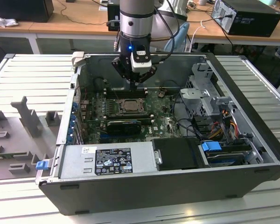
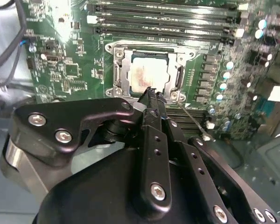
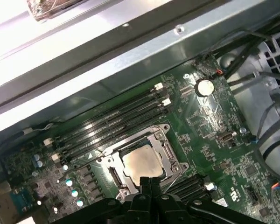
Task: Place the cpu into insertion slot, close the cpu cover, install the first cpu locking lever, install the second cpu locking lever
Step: 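Install the first cpu locking lever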
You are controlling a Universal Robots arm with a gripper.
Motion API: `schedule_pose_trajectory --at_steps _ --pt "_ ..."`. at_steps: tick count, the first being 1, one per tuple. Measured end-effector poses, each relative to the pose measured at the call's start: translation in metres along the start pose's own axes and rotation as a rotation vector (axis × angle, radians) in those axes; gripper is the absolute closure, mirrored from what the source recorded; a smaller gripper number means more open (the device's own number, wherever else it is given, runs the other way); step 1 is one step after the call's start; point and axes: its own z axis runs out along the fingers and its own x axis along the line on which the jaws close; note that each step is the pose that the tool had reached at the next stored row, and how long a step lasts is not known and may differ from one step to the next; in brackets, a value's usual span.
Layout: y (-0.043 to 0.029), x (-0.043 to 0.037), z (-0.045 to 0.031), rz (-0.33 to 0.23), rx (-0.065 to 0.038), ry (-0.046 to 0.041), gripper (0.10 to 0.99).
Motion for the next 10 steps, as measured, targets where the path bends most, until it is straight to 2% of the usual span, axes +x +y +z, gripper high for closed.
schedule_pose_trajectory --at_steps 10 --pt "0.0000 0.0000 0.0004 -0.191 -0.003 -0.0008 0.980"
